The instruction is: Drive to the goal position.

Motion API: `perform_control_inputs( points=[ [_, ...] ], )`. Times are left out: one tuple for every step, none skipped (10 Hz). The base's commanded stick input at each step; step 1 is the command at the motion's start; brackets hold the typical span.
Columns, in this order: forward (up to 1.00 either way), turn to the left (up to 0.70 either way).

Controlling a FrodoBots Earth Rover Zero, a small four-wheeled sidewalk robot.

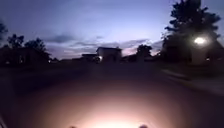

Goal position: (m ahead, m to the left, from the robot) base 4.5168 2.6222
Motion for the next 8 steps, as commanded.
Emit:
perform_control_inputs(
  points=[
    [0.70, 0.00],
    [0.70, 0.00],
    [0.70, 0.00],
    [0.70, 0.00],
    [0.70, 0.00],
    [0.70, 0.00],
    [0.70, 0.00],
    [0.70, 0.00]
  ],
)
